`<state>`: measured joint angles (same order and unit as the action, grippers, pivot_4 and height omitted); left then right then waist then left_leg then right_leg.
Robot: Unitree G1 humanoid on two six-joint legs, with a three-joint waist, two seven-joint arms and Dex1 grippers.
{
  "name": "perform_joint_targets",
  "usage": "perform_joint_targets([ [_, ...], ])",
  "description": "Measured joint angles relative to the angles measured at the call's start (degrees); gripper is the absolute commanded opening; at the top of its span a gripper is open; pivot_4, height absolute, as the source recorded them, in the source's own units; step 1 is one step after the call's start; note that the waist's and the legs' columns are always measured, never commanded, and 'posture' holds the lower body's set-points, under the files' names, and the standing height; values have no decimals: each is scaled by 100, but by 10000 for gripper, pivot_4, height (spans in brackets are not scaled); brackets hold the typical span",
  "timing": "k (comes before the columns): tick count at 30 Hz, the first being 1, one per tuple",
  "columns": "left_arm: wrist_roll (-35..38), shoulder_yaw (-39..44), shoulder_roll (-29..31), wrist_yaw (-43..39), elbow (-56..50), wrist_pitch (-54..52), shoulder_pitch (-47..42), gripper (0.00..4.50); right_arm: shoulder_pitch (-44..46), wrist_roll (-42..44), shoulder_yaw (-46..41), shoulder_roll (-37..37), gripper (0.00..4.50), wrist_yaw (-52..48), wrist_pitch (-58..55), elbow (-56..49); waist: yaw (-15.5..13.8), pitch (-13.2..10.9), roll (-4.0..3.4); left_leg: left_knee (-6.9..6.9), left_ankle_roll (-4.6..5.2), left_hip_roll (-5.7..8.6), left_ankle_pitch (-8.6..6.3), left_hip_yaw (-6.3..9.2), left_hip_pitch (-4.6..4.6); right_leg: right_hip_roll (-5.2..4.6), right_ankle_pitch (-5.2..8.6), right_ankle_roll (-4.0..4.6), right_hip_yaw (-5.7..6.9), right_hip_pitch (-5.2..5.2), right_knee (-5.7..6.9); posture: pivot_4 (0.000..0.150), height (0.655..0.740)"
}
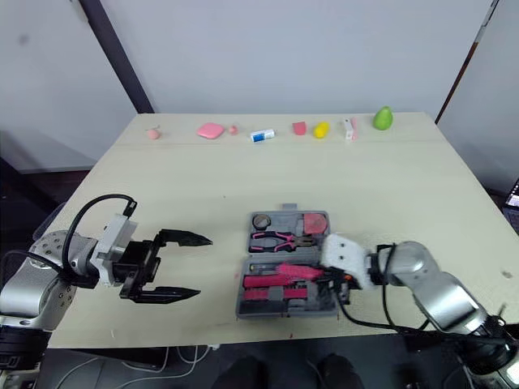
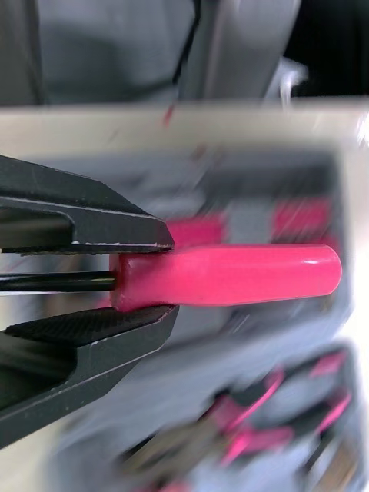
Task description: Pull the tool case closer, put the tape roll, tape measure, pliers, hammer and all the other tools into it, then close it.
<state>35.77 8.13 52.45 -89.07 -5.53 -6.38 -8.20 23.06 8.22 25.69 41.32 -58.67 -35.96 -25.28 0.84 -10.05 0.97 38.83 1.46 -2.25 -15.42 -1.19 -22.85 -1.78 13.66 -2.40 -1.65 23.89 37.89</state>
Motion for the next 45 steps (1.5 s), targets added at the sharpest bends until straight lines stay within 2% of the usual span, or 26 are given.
perform_joint_targets([
  [9,322,-385,755,-14,13,540,530,45000,631,-700,1243,-359,4137,71,-760,79,-7,0,7,0,0,2,0,1,-1,-13,9,15,1,6,2,1500,7400],
  [19,428,-455,830,-18,240,834,645,45000,961,-1050,1934,-1008,4137,323,-1439,222,-5,0,9,0,0,1,0,-4,-4,-10,4,6,4,10,4,1500,7400],
  [28,451,-474,866,-21,284,936,733,45000,995,-1174,2098,-1188,4137,436,-1500,281,0,1,10,0,0,0,0,-5,-4,-9,3,6,9,10,6,1500,7400],
  [30,452,-483,866,-22,290,943,733,45000,994,-1182,2099,-1184,14487,438,-1487,281,1,1,11,0,0,0,0,-5,-3,-9,3,5,9,10,6,1500,7400],
  [32,452,-494,866,-22,302,947,732,45000,994,-1228,2093,-1179,21554,488,-1440,285,0,1,11,0,0,0,0,-6,-3,-9,3,5,9,10,6,1500,7400],
  [33,452,-504,866,-23,312,949,732,45000,993,-1246,2067,-1166,27778,524,-1405,288,-1,1,11,0,0,0,0,-6,-3,-9,3,5,9,9,6,1500,7400],
  [35,452,-543,866,-23,361,953,732,45000,981,-1263,1942,-1133,35891,553,-1336,292,-2,1,11,0,0,1,0,-6,-4,-10,3,5,9,9,4,1500,7400],
  [40,452,-564,866,-24,407,974,698,45000,863,-1085,1815,-1086,35891,455,-1288,240,-4,1,10,0,0,1,0,-6,-6,-10,3,5,10,9,4,1500,7400],
  [44,451,-627,858,-25,499,1019,633,45000,393,-565,1227,-1008,35891,276,-671,102,-9,2,11,0,0,1,0,-7,-6,-10,3,4,10,8,4,1500,7400],
  [45,451,-632,857,-25,504,1026,624,45000,315,-507,1133,-1008,30833,279,-524,105,-8,2,11,0,0,1,0,-7,-6,-10,3,4,11,8,5,1500,7400],
])
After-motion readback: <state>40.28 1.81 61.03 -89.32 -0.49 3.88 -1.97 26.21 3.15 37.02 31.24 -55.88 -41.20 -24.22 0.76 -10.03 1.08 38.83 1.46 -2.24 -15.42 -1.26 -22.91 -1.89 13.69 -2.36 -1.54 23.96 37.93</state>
